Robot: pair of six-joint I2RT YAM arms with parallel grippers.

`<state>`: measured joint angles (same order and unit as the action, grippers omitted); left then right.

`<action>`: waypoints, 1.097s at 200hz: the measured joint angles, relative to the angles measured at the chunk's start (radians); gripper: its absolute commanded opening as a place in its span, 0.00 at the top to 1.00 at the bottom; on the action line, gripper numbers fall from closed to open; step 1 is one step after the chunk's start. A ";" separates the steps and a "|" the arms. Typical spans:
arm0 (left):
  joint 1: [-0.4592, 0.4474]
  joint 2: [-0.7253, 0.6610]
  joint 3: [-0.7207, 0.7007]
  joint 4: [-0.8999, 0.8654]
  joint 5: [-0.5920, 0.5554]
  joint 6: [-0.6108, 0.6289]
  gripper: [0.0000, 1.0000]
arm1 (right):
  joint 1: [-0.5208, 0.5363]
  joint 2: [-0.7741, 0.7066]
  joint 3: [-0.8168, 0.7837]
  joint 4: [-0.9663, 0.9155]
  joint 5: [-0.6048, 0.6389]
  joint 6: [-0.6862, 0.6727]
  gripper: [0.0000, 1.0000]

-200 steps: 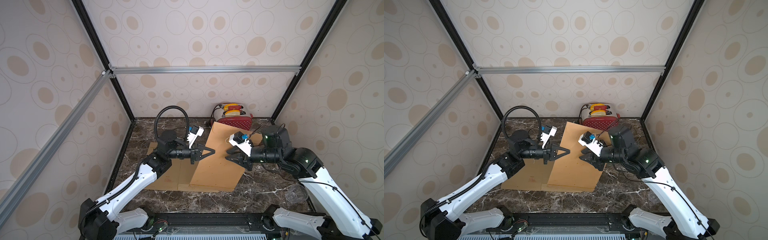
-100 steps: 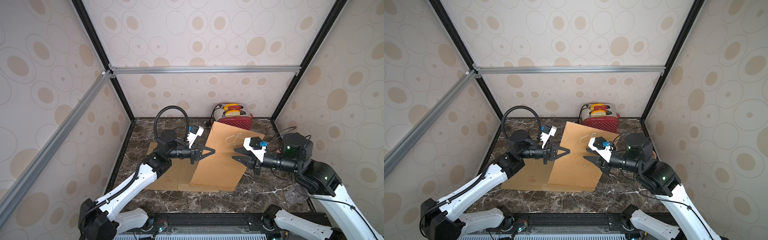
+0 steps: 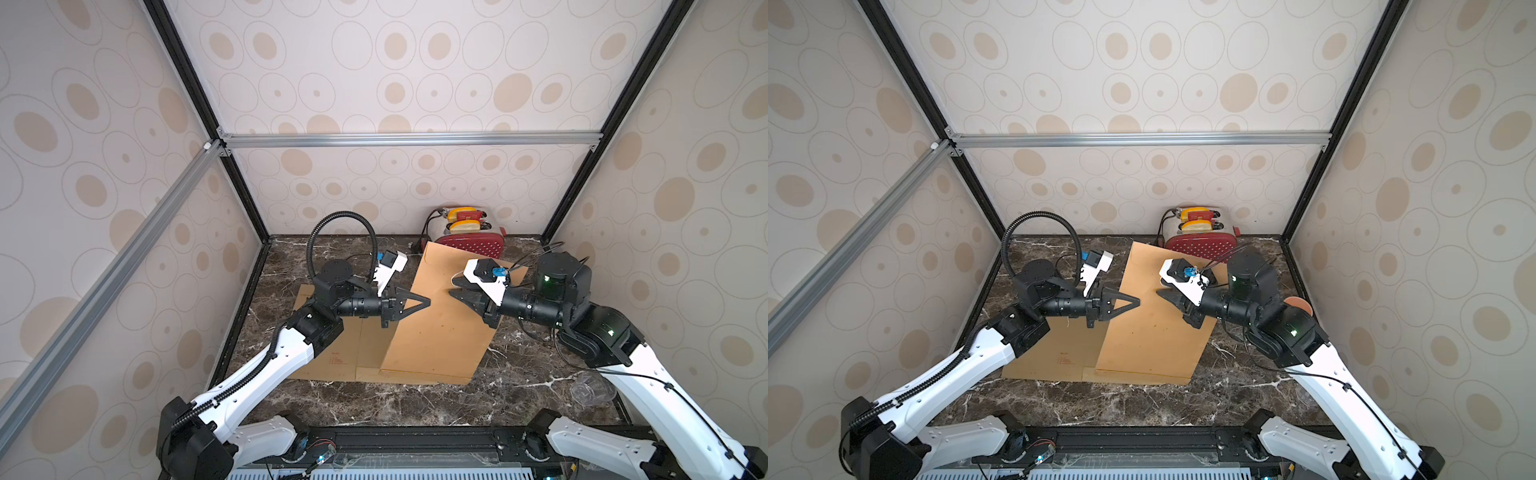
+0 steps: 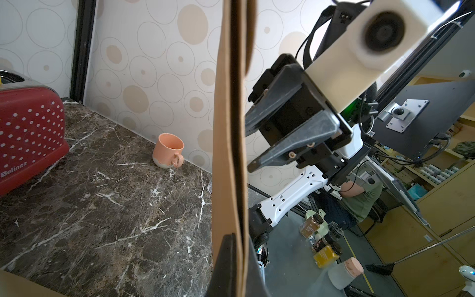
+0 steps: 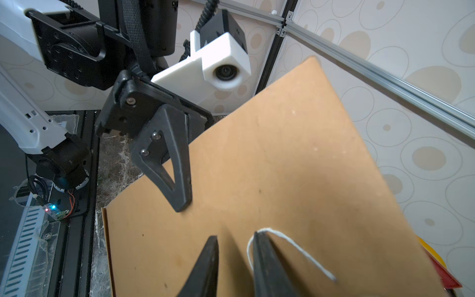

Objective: Close the mouth of the file bag
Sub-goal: Close the file bag.

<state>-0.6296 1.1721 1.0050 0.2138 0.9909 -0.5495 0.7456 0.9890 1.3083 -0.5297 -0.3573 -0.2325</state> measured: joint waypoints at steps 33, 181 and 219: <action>0.000 0.000 0.000 0.009 0.000 -0.005 1.00 | 0.000 -0.021 -0.086 0.051 -0.012 0.024 0.74; 0.000 0.000 0.000 0.040 0.004 -0.025 1.00 | -0.002 -0.192 -0.262 0.082 0.044 0.086 0.77; 0.000 0.000 0.000 0.039 0.007 -0.027 1.00 | -0.003 -0.227 -0.262 0.111 -0.006 0.136 0.78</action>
<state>-0.6300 1.1725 1.0050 0.2531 0.9977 -0.5762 0.7425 0.7624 1.0466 -0.4191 -0.3634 -0.0967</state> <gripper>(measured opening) 0.046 0.225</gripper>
